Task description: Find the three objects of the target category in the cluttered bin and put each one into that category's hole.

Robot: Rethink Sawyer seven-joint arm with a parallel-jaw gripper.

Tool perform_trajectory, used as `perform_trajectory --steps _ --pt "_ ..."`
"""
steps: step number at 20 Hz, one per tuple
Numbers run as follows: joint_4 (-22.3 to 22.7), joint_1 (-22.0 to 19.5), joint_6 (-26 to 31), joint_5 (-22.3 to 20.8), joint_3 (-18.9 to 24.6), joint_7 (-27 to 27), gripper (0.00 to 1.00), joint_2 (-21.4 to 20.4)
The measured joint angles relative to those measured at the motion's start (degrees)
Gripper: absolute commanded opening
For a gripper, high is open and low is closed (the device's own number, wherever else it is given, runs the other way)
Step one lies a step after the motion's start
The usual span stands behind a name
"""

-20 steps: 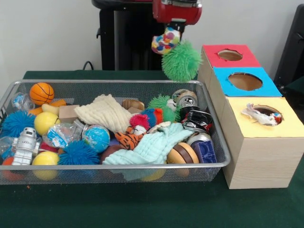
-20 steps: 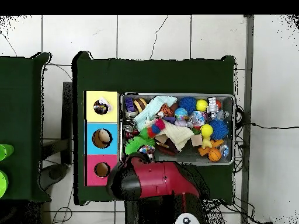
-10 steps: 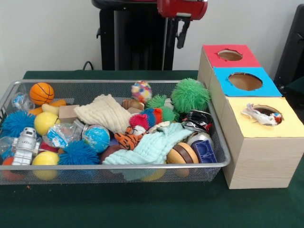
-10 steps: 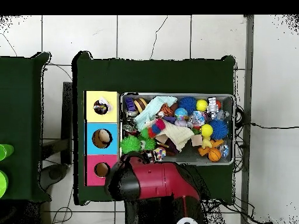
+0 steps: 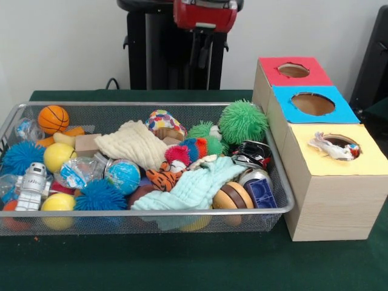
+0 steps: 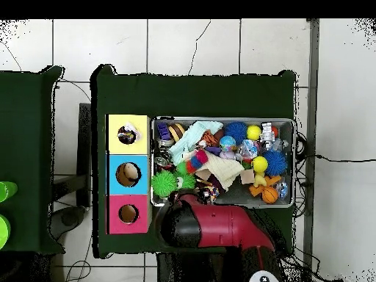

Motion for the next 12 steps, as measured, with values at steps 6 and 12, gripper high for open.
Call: perform_trajectory --steps 6,12 --pt "0.0 -2.9 -5.57 -3.44 -0.11 0.0 1.0 4.97" --pt "-0.01 -6.17 -13.06 -7.6 -0.34 0.0 1.0 11.84"
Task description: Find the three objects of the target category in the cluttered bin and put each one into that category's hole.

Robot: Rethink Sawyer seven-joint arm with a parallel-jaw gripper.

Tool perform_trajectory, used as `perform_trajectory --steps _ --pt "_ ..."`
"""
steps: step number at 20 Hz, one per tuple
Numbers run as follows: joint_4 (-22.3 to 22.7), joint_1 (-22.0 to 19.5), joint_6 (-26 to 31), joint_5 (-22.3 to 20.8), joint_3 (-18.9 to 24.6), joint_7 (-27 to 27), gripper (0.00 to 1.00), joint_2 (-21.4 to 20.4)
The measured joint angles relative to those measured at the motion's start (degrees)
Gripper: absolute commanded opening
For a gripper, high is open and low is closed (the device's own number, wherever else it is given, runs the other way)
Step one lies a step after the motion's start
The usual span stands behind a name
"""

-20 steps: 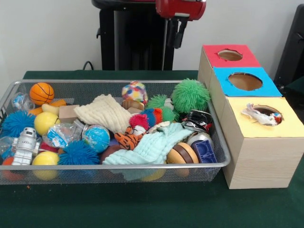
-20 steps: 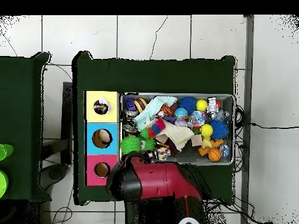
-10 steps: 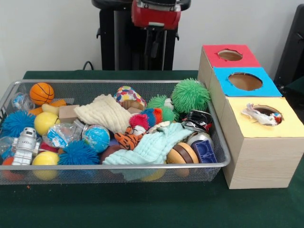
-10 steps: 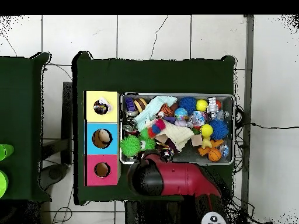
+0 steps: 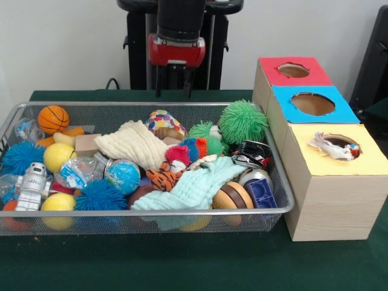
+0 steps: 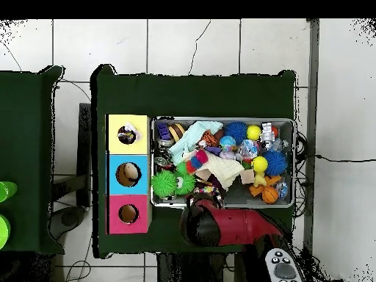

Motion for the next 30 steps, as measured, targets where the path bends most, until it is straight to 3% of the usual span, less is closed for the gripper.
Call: perform_trajectory --steps 8,12,13,21,24,28,30 --pt "-0.99 -1.63 -13.4 -3.74 -2.02 0.0 1.0 11.77" --pt "-1.94 -1.64 -17.19 -3.84 -2.58 0.01 1.0 14.83" --pt "-2.54 -1.65 -18.34 -3.84 -2.8 0.01 0.0 16.1" --pt "-3.02 -0.24 -17.54 -3.84 -4.57 0.0 0.0 15.87" --pt "-2.59 0.94 -14.86 -3.87 -4.94 0.0 0.0 13.93" --pt "-0.69 1.78 -8.22 -3.21 -4.86 0.01 0.0 8.39" --pt "1.22 2.42 -1.17 -1.49 -4.7 0.01 0.0 2.4"
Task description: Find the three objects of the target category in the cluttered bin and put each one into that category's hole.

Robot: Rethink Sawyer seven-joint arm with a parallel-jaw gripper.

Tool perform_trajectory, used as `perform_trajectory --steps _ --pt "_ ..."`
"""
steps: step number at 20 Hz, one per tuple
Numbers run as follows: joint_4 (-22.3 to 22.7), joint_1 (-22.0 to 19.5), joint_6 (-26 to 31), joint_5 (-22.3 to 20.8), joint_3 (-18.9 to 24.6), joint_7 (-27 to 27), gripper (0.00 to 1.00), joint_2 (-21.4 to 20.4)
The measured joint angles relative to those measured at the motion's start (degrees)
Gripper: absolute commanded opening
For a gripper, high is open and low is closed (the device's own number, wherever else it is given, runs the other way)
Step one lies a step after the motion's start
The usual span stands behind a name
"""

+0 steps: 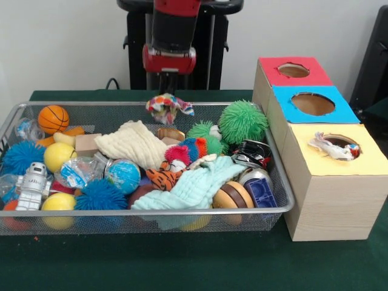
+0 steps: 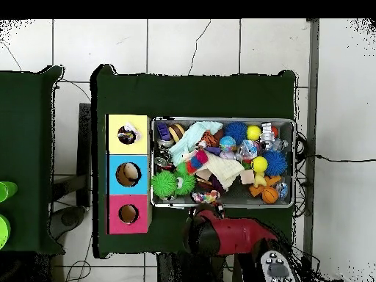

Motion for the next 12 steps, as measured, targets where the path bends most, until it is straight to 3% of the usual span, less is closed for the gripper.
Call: perform_trajectory --steps 3,5,9,12 --pt "1.42 0.66 6.58 1.93 0.19 -0.01 0.0 -5.37" --pt "2.67 1.58 13.32 4.41 0.53 -0.01 0.0 -11.1" --pt "3.06 3.51 18.41 7.98 0.93 -0.01 0.0 -17.37" --pt "2.99 5.32 18.52 10.22 1.17 0.01 0.0 -19.79"
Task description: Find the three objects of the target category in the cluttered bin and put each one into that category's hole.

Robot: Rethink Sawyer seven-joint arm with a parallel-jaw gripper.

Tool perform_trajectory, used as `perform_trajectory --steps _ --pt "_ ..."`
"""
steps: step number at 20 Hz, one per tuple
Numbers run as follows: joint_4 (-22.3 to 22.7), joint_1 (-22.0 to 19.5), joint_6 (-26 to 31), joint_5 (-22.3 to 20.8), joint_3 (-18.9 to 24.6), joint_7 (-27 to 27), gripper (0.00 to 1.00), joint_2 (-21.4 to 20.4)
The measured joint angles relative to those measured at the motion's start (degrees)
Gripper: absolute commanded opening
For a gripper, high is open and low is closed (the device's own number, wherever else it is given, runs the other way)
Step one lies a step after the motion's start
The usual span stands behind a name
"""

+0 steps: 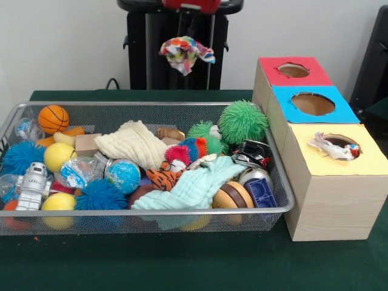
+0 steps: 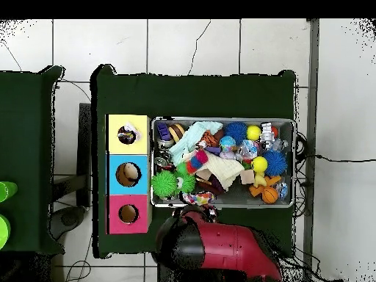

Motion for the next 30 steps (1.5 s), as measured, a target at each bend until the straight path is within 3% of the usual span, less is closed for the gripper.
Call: perform_trajectory --steps 5,10,13,21,30 --pt "-1.21 4.38 0.02 3.75 0.12 0.13 0.0 -1.71" --pt "-4.75 10.96 0.04 8.14 0.12 1.07 0.0 -1.06" --pt "-6.24 12.86 0.04 9.36 0.03 1.69 0.0 -0.47" --pt "-11.55 17.65 -0.05 13.17 -1.04 3.74 0.0 4.27" --pt "-17.24 20.98 -1.38 16.6 -4.63 6.69 0.0 12.96"
